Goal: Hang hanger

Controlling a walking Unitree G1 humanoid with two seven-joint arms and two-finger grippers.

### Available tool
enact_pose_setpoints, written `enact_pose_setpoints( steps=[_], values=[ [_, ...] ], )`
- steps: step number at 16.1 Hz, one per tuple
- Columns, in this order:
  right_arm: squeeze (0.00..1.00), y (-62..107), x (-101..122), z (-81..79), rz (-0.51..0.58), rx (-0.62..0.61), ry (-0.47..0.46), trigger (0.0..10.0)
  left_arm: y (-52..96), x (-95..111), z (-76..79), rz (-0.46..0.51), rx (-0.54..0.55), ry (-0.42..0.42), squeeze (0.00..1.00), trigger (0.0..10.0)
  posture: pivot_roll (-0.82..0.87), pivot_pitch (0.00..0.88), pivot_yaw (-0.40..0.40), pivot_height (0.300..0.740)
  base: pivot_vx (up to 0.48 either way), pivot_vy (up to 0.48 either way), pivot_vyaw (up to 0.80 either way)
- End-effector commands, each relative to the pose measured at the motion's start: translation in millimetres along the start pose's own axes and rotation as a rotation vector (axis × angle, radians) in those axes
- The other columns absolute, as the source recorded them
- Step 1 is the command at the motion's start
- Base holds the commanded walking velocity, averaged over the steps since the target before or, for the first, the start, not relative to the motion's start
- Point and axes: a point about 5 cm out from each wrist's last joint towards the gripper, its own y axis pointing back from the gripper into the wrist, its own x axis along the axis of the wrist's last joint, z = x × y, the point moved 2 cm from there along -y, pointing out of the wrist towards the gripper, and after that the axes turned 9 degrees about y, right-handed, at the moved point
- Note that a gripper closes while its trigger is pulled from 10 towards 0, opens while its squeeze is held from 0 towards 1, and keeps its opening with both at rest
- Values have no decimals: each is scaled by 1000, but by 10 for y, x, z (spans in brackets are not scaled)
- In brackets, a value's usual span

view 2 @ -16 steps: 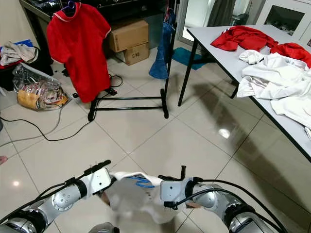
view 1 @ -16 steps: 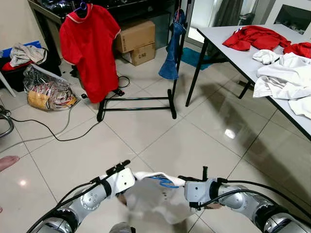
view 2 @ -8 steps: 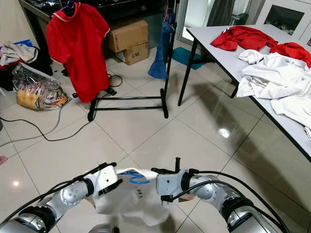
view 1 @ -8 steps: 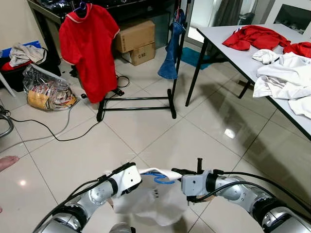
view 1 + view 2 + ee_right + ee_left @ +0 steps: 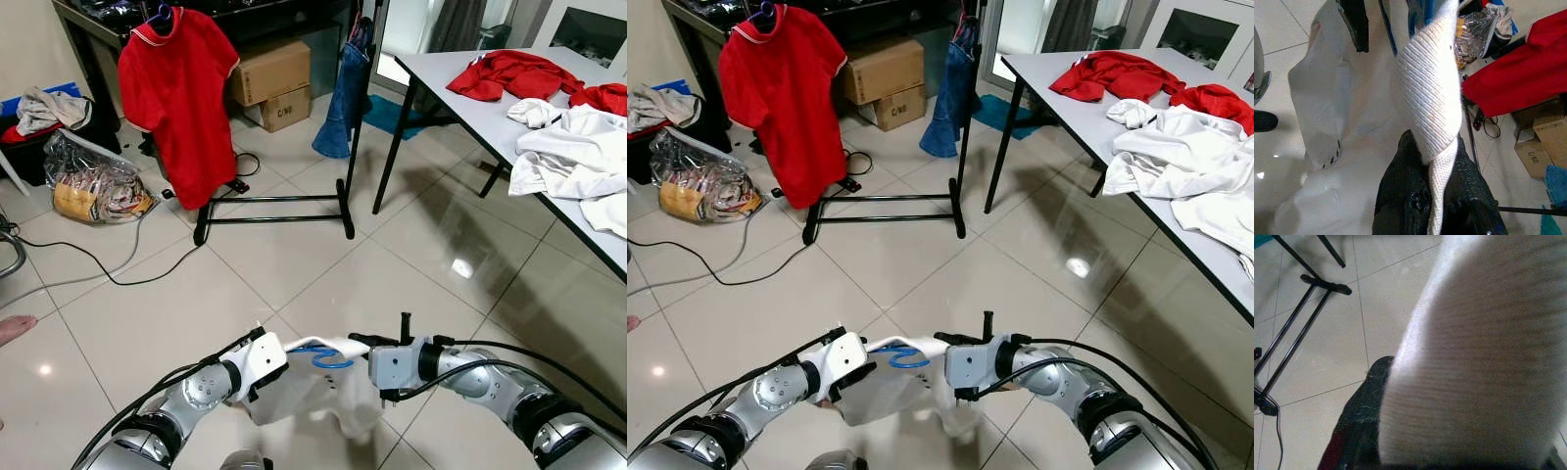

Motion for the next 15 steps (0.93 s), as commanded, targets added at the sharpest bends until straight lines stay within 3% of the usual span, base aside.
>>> enact_pose_setpoints(
  steps=[1,4,5,6,8,9,15],
  values=[
    [0,-51,142,230,89,-91,39,10000,-24,40,-20,1,2,5,0,0,145,4,4,740,0,0,0],
    [0,-23,85,299,50,-127,40,10000,-22,32,-26,-2,12,12,0,0,145,0,-1,740,0,0,0],
    [765,-16,73,317,43,-137,32,10000,-24,30,-23,-4,13,13,0,0,145,0,-1,740,0,0,0],
    [1000,-7,69,333,46,-139,16,10000,-26,27,-19,-4,18,15,0,0,145,0,-4,740,0,0,0],
    [1000,-3,80,344,56,-136,19,10000,-28,27,-15,-2,24,20,0,0,147,0,-7,740,0,0,0],
    [0,-6,87,344,60,-134,23,10000,-29,25,-13,-2,29,23,0,0,147,0,-8,740,0,0,0],
    [0,31,78,529,57,-249,-14,10000,-23,4,-18,0,59,55,0,0,146,4,-8,740,0,0,0]
  ],
)
